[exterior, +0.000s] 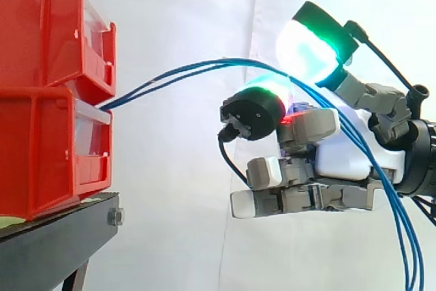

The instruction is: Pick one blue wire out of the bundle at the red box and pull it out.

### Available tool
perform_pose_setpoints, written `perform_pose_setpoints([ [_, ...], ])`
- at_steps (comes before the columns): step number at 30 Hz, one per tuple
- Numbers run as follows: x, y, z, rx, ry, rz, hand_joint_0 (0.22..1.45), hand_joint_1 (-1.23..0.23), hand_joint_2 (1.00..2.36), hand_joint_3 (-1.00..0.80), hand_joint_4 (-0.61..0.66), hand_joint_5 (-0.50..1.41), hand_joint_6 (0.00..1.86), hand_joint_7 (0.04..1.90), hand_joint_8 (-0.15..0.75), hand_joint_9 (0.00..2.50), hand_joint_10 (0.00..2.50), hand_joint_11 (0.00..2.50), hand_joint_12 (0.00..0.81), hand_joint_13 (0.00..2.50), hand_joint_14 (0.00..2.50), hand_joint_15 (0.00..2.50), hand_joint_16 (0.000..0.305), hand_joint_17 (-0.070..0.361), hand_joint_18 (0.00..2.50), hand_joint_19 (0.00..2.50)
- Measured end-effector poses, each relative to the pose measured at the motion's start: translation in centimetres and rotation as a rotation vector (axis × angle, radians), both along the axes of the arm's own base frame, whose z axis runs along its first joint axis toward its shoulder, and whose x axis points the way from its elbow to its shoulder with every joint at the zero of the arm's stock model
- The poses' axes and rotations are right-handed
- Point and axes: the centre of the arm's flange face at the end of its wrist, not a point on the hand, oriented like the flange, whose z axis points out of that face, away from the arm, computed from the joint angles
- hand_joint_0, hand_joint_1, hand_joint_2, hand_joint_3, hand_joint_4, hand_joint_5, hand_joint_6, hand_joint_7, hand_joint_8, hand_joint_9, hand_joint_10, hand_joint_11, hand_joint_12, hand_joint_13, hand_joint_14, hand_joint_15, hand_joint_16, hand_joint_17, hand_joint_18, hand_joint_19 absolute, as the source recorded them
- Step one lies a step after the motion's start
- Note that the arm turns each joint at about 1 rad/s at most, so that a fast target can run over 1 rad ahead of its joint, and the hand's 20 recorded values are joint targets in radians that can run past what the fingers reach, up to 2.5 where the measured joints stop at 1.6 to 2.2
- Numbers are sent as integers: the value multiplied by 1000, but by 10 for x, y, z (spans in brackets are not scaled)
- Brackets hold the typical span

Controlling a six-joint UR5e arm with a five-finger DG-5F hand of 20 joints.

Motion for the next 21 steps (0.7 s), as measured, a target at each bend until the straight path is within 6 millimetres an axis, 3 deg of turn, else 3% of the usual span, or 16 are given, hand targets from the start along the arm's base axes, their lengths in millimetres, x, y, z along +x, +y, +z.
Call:
perform_pose_setpoints([
  [2, 0, 0, 0, 0, 0, 0, 728, -920, 1013, -348, 130, -127, 901, 1547, 253, 1109, 27, 1130, 371, 861, 29, 733, 55, 125, 567, 428],
  [7, 0, 0, 0, 0, 0, 0, 787, -927, 1008, -396, 218, -145, 915, 1629, 266, 1055, 26, 1126, 371, 844, 26, 724, 56, 126, 560, 414],
  [8, 0, 0, 0, 0, 0, 0, 771, -923, 1007, -425, 199, -147, 916, 1608, 261, 1056, 25, 1125, 369, 846, 27, 723, 56, 126, 569, 411],
  [9, 0, 0, 0, 0, 0, 0, 720, -909, 1004, -457, 280, -135, 890, 1696, 259, 1094, 26, 1089, 366, 850, 28, 722, 56, 127, 572, 413],
  [10, 0, 0, 0, 0, 0, 0, 651, -870, 1001, -486, 274, -115, 876, 1650, 241, 1149, 28, 1034, 365, 861, 28, 721, 56, 127, 562, 441],
  [15, 0, 0, 0, 0, 0, 0, 599, -751, 1004, -460, 166, -75, 852, 1577, 161, 1243, 28, 970, 351, 888, 26, 721, 55, 124, 553, 484],
  [17, 0, 0, 0, -1, 0, 0, 630, -813, 1012, -359, 120, -74, 868, 1554, 182, 1241, 29, 995, 357, 887, 28, 726, 54, 122, 558, 485],
  [19, 0, 0, 0, -1, 0, 0, 648, -855, 1015, -320, 145, -76, 875, 1539, 204, 1228, 30, 1017, 362, 889, 28, 737, 54, 122, 566, 466],
  [20, 0, 0, 0, -1, 0, 0, 667, -897, 1016, -291, 143, -89, 901, 1447, 219, 1201, 29, 1030, 367, 888, 29, 737, 55, 123, 571, 465],
  [21, 0, 0, 0, -1, 0, 0, 688, -932, 1019, -225, 168, -106, 906, 1496, 239, 1140, 28, 1021, 372, 882, 26, 732, 55, 124, 575, 445],
])
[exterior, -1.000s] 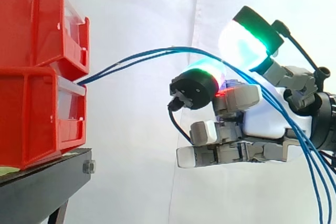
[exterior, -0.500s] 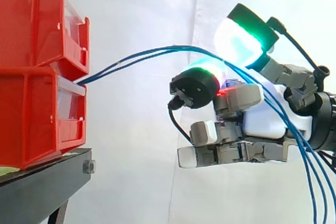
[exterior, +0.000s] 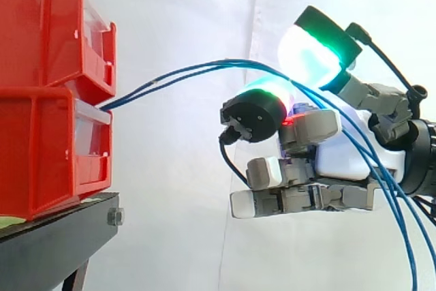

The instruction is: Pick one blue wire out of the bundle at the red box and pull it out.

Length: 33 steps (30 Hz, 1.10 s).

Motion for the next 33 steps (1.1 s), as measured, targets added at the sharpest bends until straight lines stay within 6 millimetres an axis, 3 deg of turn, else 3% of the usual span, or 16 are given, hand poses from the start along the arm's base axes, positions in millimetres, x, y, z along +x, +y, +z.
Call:
perform_pose_setpoints([
  [2, 0, 0, 0, 0, 0, 0, 701, -936, 1022, -156, 249, -115, 915, 1594, 251, 1105, 28, 1014, 373, 873, 27, 721, 56, 126, 575, 436],
  [6, 0, 1, 0, 0, 0, 1, 627, -905, 1015, -68, 251, -126, 905, 1601, 273, 1060, 24, 824, 389, 835, 23, 638, 65, 146, 571, 440],
  [10, 0, 1, 0, -2, -3, 1, 562, -807, 1006, -172, 296, -118, 877, 1436, 293, 1051, 21, 653, 416, 799, 18, 504, 73, 165, 554, 458],
  [13, 1, 1, 1, -2, -5, 1, 548, -678, 1008, -191, 251, -104, 846, 1424, 268, 1041, 19, 556, 410, 772, 19, 501, 72, 163, 522, 482],
  [16, 1, 1, 1, -2, -8, 1, 551, -641, 1010, -167, 183, -95, 830, 1417, 256, 1056, 17, 544, 409, 771, 19, 505, 71, 160, 508, 485],
  [23, 1, 1, 1, -2, -9, 1, 553, -704, 1012, -57, 74, -90, 820, 1306, 246, 1046, 17, 536, 411, 781, 19, 504, 71, 160, 530, 471],
  [29, 1, 1, 1, -2, -9, 1, 549, -693, 1002, -3, 140, -78, 771, 1226, 213, 1033, 15, 422, 416, 763, 18, 458, 75, 168, 532, 476],
  [31, 1, 1, 1, -2, -9, 1, 530, -609, 1145, -46, 169, -55, 710, 1319, 218, 1044, 15, 409, 419, 766, 16, 460, 77, 172, 539, 470],
  [33, 1, 1, 1, -2, -9, 1, 528, -600, 1162, -50, 202, -51, 698, 1343, 220, 1059, 14, 434, 425, 765, 17, 463, 77, 173, 540, 474],
])
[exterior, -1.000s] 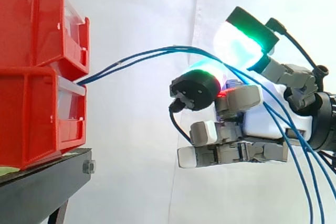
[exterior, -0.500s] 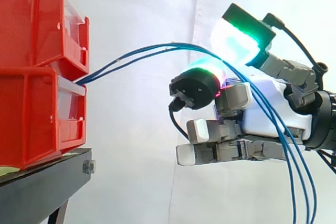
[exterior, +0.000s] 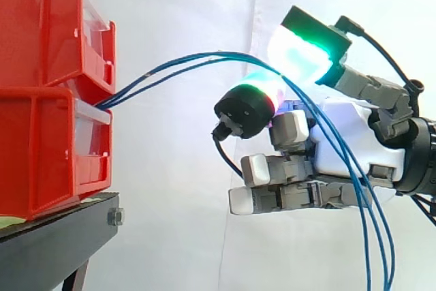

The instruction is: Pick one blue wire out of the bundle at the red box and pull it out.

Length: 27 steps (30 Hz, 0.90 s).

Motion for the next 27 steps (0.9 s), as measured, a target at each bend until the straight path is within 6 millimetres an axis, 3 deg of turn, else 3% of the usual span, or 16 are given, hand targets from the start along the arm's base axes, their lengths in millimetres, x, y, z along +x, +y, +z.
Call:
perform_pose_setpoints([
  [5, 0, 0, 0, 0, 0, 1, 539, -591, 1142, -52, 243, -39, 664, 1380, 221, 1065, 14, 450, 425, 771, 17, 469, 76, 171, 535, 476],
  [12, 0, 1, 0, 0, 0, 1, 580, -640, 1010, -47, 275, -47, 668, 1388, 252, 1080, 19, 594, 431, 772, 17, 501, 75, 168, 537, 471],
  [20, 0, 1, 0, 0, 0, 1, 574, -711, 1012, -71, 305, -69, 672, 1353, 251, 1002, 19, 630, 401, 709, 19, 514, 68, 153, 481, 463],
  [23, 0, 1, 0, 0, 0, 1, 565, -696, 1011, -54, 329, -58, 649, 1342, 240, 1012, 17, 546, 403, 719, 18, 495, 70, 158, 487, 474],
  [27, 0, 1, 0, 0, 0, 1, 583, -597, 1007, -52, 319, -27, 547, 1460, 232, 1011, 15, 468, 404, 719, 19, 479, 71, 160, 477, 483],
])
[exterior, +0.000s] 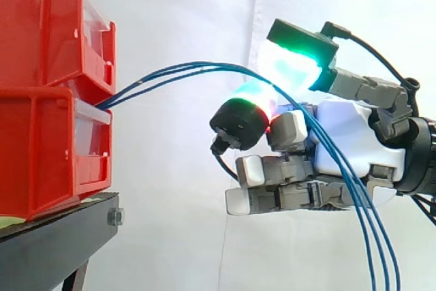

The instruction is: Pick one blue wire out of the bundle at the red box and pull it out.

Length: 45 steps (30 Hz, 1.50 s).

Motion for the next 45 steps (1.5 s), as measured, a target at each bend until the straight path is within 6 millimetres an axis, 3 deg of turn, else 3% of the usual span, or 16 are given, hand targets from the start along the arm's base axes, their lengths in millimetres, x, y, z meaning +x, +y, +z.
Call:
perform_pose_setpoints([
  [2, 0, 1, 0, 0, 0, 1, 584, -579, 1007, -58, 318, -14, 501, 1522, 227, 1003, 15, 469, 404, 712, 18, 485, 71, 160, 459, 494],
  [8, 0, 1, 1, -1, -4, 1, 559, -564, 1006, -114, 320, -20, 502, 1434, 245, 1001, 15, 470, 420, 703, 19, 483, 73, 165, 452, 491],
  [11, 1, 1, 1, -1, -5, 1, 538, -560, 1011, -192, 317, -24, 503, 1432, 237, 985, 16, 472, 407, 690, 18, 495, 71, 159, 426, 509],
  [13, 1, 1, 1, -1, -6, 1, 495, -578, 1013, -307, 217, -31, 502, 1488, 224, 943, 19, 527, 384, 647, 21, 515, 63, 141, 364, 526],
  [15, 1, 1, 1, -1, -5, 1, 474, -602, 1008, -398, 218, -31, 500, 1544, 245, 932, 21, 550, 393, 651, 20, 522, 65, 146, 372, 521],
  [19, 1, 1, 1, -1, -6, 1, 453, -669, 1000, -500, 181, -71, 642, 1359, 263, 932, 22, 626, 404, 661, 21, 523, 67, 151, 397, 507],
  [22, 1, 1, 1, -1, -6, 1, 457, -736, 1000, -500, 185, -103, 756, 1221, 269, 929, 24, 671, 401, 659, 19, 525, 66, 149, 399, 499],
  [28, 1, 1, 1, -1, -5, 1, 554, -794, 1011, -354, 167, -122, 852, 1257, 246, 933, 25, 750, 371, 641, 21, 535, 59, 132, 377, 500],
  [33, 1, 1, 1, -1, -5, 1, 552, -793, 1019, -206, 131, -120, 866, 1250, 243, 944, 25, 749, 369, 647, 21, 539, 58, 131, 390, 508],
  [38, 1, 1, 1, -1, -5, 1, 541, -706, 1007, -103, 114, -103, 841, 1176, 287, 980, 20, 645, 430, 691, 19, 509, 74, 166, 456, 485],
  [45, 1, 1, 1, -1, -6, 1, 564, -606, 1001, -55, 136, -71, 754, 1190, 281, 990, 18, 567, 434, 690, 17, 495, 75, 169, 446, 482],
])
